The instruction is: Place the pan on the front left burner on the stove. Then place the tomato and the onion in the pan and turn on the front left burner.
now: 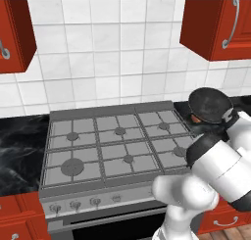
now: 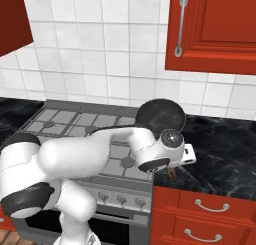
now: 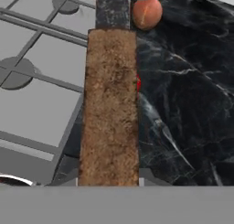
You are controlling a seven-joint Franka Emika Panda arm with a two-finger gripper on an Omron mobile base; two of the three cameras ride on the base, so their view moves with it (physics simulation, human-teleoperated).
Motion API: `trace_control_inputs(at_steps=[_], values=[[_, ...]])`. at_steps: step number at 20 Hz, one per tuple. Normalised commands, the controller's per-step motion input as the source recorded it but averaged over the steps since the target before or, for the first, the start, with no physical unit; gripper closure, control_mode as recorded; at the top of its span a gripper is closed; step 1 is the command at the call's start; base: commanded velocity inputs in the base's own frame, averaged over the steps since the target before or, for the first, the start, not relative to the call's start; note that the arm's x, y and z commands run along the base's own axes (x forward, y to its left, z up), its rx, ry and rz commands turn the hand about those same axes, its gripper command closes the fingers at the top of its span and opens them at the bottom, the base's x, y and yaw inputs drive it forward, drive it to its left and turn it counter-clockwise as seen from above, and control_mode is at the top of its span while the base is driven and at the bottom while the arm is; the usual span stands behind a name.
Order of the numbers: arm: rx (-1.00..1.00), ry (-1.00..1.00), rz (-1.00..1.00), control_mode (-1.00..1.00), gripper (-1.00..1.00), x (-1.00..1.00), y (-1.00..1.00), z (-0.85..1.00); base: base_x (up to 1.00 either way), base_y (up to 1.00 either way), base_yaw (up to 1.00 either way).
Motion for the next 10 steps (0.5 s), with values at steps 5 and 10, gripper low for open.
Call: trace_control_inputs(at_steps=[5,10], values=[[-0.07,0.08,0.10,-1.00,1.00,0.00,0.53,0.56,0.00,0.00,0.00],[0.01,0.01,0.26,-1.00,1.00,0.00,0.17,0.28,0.00,0.00,0.00]])
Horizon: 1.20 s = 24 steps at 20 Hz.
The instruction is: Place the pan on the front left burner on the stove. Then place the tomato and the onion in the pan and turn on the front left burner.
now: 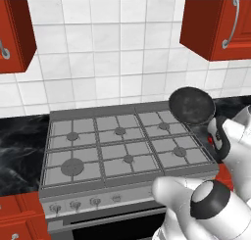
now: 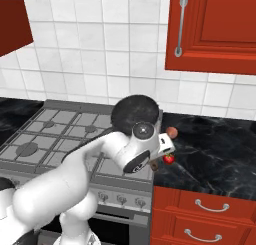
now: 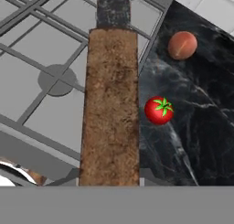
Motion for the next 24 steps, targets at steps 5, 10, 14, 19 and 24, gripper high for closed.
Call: trace_control_inputs(at_steps=[5,10,14,19,24], values=[[0.05,0.00,0.37,-1.00,1.00,0.00,0.00,0.14,0.00,0.00,0.00],[0.05,0.00,0.37,-1.00,1.00,0.00,0.04,0.23,0.00,0.00,0.00],[0.00,0.06,0.30,-1.00,1.00,0.00,0.27,0.42,0.00,0.00,0.00],[0.00,0.09,0.20,-1.00,1.00,0.00,0.52,0.39,0.00,0.00,0.00],[0.00,0.07,0.20,-1.00,1.00,0.05,0.71,0.11,0.00,0.00,0.00]])
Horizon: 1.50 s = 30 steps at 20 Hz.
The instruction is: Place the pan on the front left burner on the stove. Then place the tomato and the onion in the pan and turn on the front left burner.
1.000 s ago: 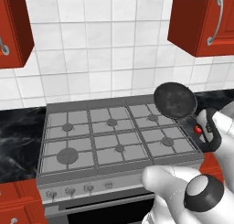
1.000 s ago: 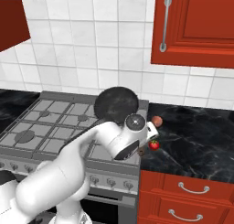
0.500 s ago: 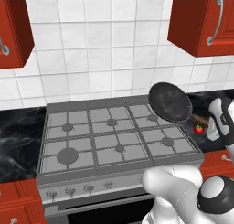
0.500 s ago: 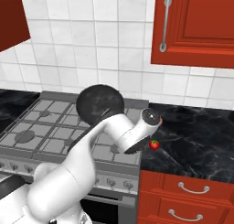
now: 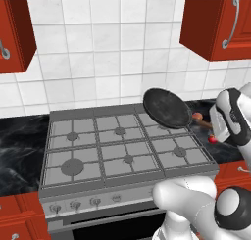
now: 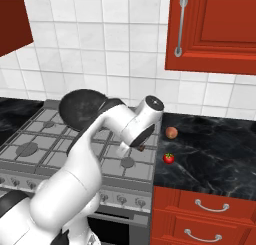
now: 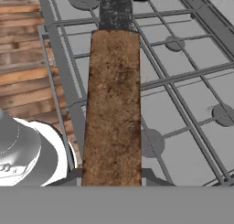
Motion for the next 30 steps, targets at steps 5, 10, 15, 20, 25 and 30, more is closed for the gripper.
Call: trace_control_inputs(at_steps=[5,10,15,20,25,30], values=[[0.00,0.00,0.24,-1.00,1.00,0.01,0.57,0.00,0.00,0.00,0.00],[-0.01,0.00,0.16,-1.00,1.00,0.00,0.51,0.00,0.00,0.00,0.00],[-0.01,0.00,0.18,-1.00,1.00,0.00,0.51,-0.03,0.00,0.00,0.00],[-0.04,0.00,0.15,-1.00,1.00,0.05,0.61,-0.01,0.00,0.00,0.00],[-0.08,0.01,0.11,-1.00,1.00,0.10,0.57,-0.06,0.00,0.00,0.00],[-0.10,0.07,0.05,-1.00,1.00,0.32,0.56,-0.06,0.00,0.00,0.00]])
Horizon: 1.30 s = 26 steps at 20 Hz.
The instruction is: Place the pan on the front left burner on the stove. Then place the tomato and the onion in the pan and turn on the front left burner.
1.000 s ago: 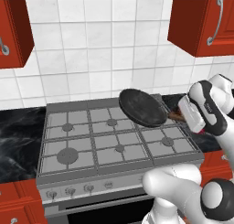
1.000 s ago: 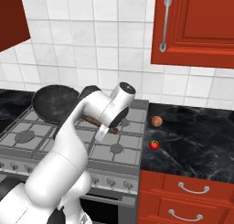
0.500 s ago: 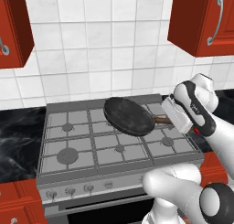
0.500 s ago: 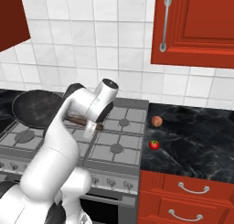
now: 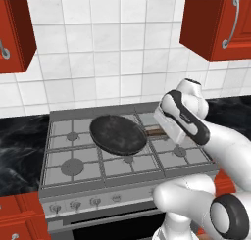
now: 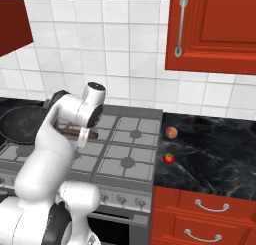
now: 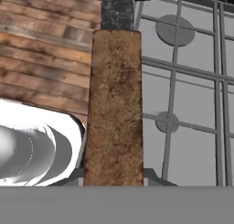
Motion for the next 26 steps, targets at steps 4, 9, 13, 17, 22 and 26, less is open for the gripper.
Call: trace_control_inputs(at_steps=[4,9,13,17,22,26], values=[[-0.08,0.09,0.03,-1.00,1.00,0.38,0.52,-0.07,0.00,0.00,0.00],[-0.08,0.07,0.00,-1.00,1.00,0.33,0.53,-0.05,0.00,0.00,0.00],[-0.09,0.06,0.00,-1.00,1.00,0.29,0.47,-0.10,0.00,0.00,0.00],[-0.08,0.03,0.00,-1.00,1.00,0.28,0.37,-0.18,0.00,0.00,0.00],[-0.04,0.00,0.01,-1.00,1.00,0.29,0.14,-0.32,0.00,0.00,0.00],[-0.03,0.00,0.02,-1.00,1.00,0.27,0.08,-0.40,0.00,0.00,0.00]])
